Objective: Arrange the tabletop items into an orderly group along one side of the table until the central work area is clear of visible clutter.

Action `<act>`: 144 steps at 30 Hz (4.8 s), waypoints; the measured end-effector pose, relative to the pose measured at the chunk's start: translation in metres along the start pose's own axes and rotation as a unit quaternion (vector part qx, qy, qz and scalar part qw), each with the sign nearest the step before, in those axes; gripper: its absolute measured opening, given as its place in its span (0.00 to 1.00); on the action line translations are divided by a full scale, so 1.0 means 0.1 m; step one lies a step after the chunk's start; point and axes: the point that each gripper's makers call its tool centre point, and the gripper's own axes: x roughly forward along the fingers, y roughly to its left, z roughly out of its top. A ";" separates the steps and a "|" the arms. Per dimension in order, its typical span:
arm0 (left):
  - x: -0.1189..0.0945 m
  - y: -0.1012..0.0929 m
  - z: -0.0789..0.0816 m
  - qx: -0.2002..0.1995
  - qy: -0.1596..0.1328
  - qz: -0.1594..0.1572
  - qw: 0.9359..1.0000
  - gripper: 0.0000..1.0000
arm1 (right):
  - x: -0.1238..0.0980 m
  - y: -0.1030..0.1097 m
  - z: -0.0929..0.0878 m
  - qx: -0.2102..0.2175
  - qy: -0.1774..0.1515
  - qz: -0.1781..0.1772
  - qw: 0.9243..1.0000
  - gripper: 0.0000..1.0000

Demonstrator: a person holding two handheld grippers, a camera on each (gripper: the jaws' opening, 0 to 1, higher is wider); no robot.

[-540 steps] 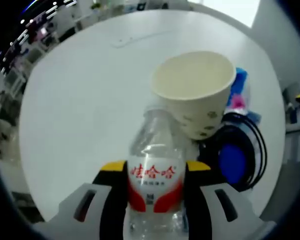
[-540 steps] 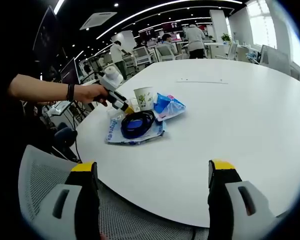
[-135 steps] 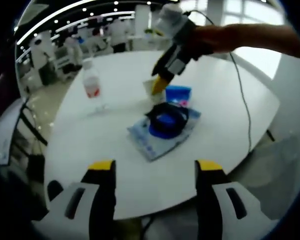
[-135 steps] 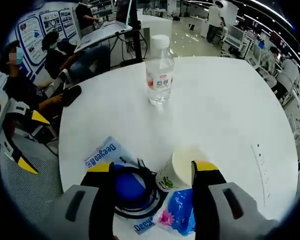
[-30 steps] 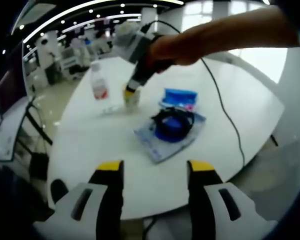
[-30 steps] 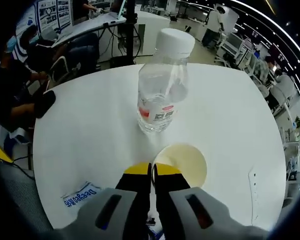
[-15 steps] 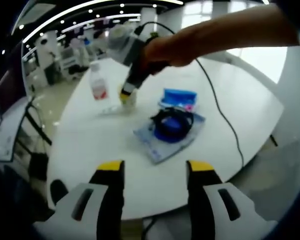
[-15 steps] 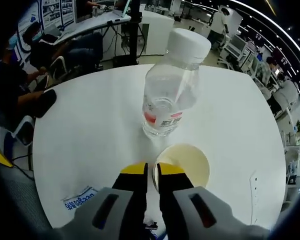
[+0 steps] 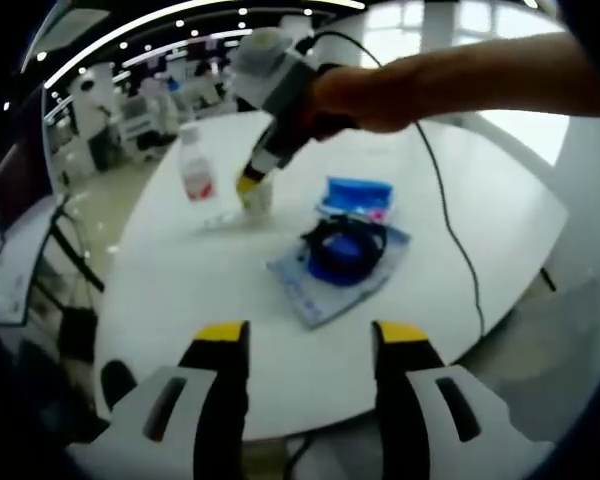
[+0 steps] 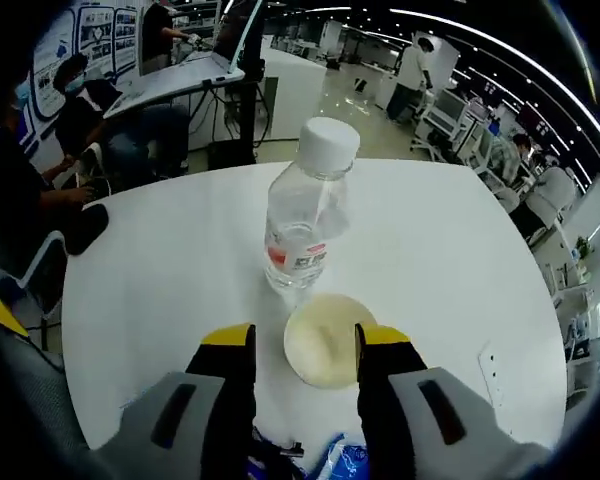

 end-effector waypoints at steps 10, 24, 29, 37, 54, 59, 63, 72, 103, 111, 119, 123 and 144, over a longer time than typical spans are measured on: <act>-0.01 -0.01 0.00 0.001 -0.001 0.000 1.000 0.46 | 0.04 -0.08 -0.30 0.113 -0.018 -0.020 0.993 0.59; -0.01 0.00 0.00 0.001 0.001 0.004 1.000 0.45 | 0.19 -0.07 -0.33 0.205 -0.054 -0.014 0.977 0.57; -0.01 0.02 0.00 -0.001 0.001 0.006 1.000 0.45 | 0.20 -0.10 -0.29 0.207 -0.064 -0.017 0.976 0.49; -0.01 0.01 -0.01 0.000 0.002 0.005 1.000 0.44 | 0.23 -0.08 -0.26 0.194 -0.061 0.008 0.979 0.45; -0.02 -0.01 -0.02 0.004 0.007 0.004 1.000 0.44 | 0.24 -0.05 -0.14 0.145 -0.053 0.027 0.988 0.65; 0.00 -0.02 -0.03 0.007 0.010 0.004 1.000 0.44 | 0.36 -0.05 -0.07 0.141 -0.035 0.022 0.989 0.67; 0.01 0.00 -0.03 0.005 0.010 0.005 1.000 0.44 | 0.44 -0.05 -0.02 0.149 -0.029 0.020 0.988 0.62; 0.02 0.01 -0.04 0.002 0.011 0.006 1.000 0.43 | 0.46 -0.07 -0.06 0.123 -0.018 0.031 0.992 0.53; 0.01 -0.02 -0.05 0.011 0.014 0.006 1.000 0.42 | 0.67 -0.03 -0.19 -0.019 -0.012 0.105 0.994 0.57; 0.01 -0.01 -0.04 0.008 0.013 0.008 1.000 0.42 | 0.58 -0.10 -0.15 -0.020 -0.018 0.093 0.995 0.53; 0.01 -0.02 -0.05 0.010 0.014 0.007 1.000 0.42 | 0.59 -0.16 -0.16 -0.036 -0.017 0.091 0.995 0.53; 0.01 -0.01 -0.05 0.009 0.015 0.008 1.000 0.42 | 0.65 -0.21 -0.14 -0.043 -0.016 0.090 0.995 0.53; 0.04 -0.05 -0.06 0.027 0.021 -0.002 0.999 0.47 | 0.67 -0.21 -0.14 -0.047 -0.013 0.090 0.995 0.55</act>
